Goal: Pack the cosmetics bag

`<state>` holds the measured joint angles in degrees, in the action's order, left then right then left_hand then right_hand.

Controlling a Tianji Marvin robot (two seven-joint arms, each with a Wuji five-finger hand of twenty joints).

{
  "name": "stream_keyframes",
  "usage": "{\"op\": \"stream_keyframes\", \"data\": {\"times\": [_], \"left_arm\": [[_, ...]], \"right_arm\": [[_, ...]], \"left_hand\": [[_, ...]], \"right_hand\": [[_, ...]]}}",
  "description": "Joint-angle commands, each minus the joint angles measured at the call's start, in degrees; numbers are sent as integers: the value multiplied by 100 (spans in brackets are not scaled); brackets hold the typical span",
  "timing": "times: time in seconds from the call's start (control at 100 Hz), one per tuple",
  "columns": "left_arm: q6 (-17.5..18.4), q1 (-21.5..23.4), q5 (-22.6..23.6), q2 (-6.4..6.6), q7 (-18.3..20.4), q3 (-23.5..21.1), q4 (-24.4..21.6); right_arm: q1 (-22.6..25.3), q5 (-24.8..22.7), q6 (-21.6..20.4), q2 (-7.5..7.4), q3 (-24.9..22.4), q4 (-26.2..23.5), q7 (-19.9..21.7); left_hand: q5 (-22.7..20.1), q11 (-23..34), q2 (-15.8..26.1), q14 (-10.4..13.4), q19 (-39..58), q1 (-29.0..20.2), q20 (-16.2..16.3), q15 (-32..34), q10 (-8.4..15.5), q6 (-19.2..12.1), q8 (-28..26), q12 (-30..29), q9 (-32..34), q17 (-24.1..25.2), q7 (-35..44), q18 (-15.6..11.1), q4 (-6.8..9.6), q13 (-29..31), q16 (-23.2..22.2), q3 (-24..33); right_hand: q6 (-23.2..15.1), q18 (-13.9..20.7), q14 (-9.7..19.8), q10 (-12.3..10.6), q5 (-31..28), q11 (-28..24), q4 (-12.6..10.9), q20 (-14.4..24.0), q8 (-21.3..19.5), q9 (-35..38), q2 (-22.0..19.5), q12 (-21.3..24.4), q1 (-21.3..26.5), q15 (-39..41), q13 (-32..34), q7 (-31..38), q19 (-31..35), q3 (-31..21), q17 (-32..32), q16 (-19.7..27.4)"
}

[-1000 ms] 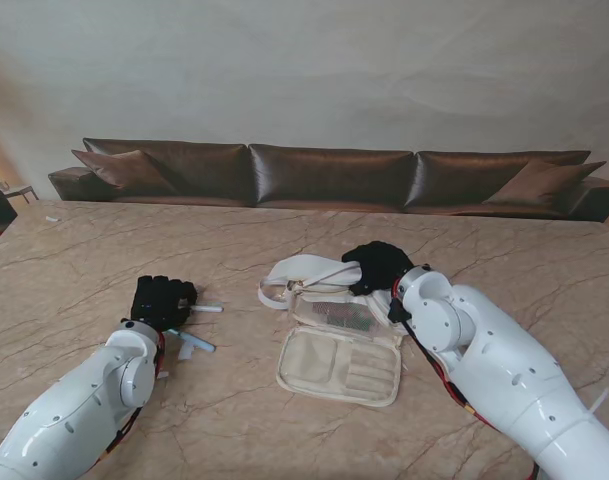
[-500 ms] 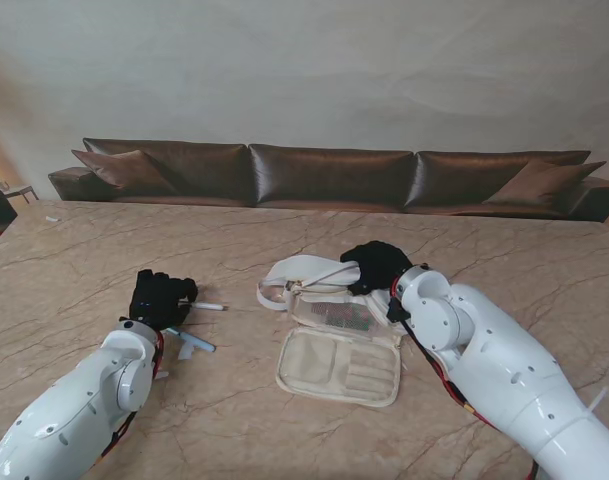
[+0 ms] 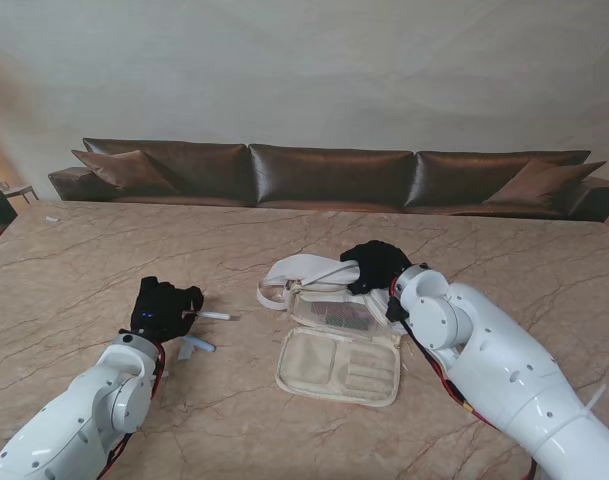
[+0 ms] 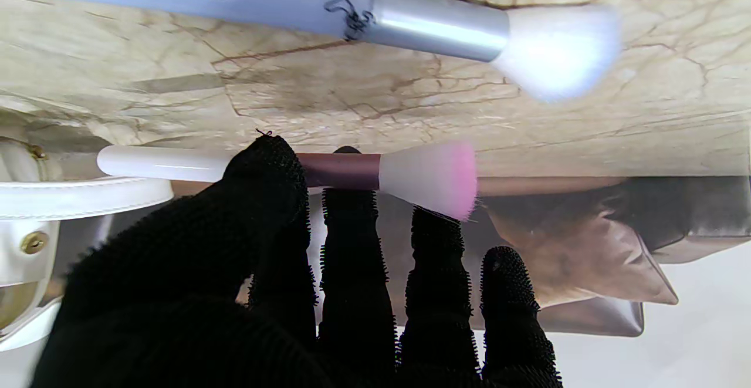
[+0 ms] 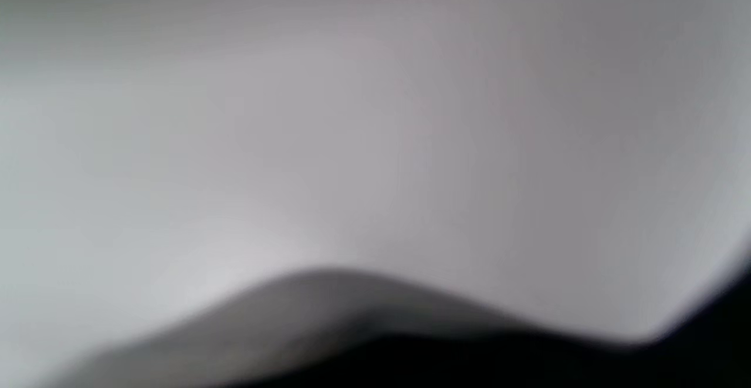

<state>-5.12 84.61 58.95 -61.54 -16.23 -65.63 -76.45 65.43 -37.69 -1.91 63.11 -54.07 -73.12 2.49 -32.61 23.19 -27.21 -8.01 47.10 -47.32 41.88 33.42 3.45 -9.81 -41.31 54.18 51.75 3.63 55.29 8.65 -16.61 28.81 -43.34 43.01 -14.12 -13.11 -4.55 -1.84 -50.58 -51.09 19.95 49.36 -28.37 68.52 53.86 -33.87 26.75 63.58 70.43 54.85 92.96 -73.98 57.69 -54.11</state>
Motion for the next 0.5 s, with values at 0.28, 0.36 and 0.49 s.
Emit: {"op": "stream_keyframes", "data": {"times": [0.28,0.36,0.49], "left_arm": [[-37,554,-63,-86,-156,121,-603],[-56,657,-71,-98,-206,177,-727],[-111,763,-109,-124,-284,307,-862]], "right_arm": [[-67,80,56,75,61,-12,-50],[-71,85,64,80,73,-9,-63],[-69,89,87,87,79,-15,-84]], "left_hand": [[-482,-64,370,-127,238,-195,81,68,-9,-136,-422,260,255,58,575,75,-1,197,-183,130],[-489,-79,373,-125,267,-192,90,66,-14,-136,-424,270,268,53,566,81,1,217,-189,133],[-507,-112,358,-142,378,-177,126,72,-29,-121,-429,306,305,59,544,99,0,280,-218,155]], "right_hand": [[-874,33,-78,-39,-242,80,-337,-2,-133,99,-728,48,893,288,255,648,282,-537,107,-27],[-873,33,-78,-39,-228,80,-338,-2,-128,99,-731,48,892,288,255,638,282,-537,107,-27],[-868,33,-78,-38,-218,81,-339,-2,-127,98,-728,49,896,288,255,636,282,-536,107,-27]]}}
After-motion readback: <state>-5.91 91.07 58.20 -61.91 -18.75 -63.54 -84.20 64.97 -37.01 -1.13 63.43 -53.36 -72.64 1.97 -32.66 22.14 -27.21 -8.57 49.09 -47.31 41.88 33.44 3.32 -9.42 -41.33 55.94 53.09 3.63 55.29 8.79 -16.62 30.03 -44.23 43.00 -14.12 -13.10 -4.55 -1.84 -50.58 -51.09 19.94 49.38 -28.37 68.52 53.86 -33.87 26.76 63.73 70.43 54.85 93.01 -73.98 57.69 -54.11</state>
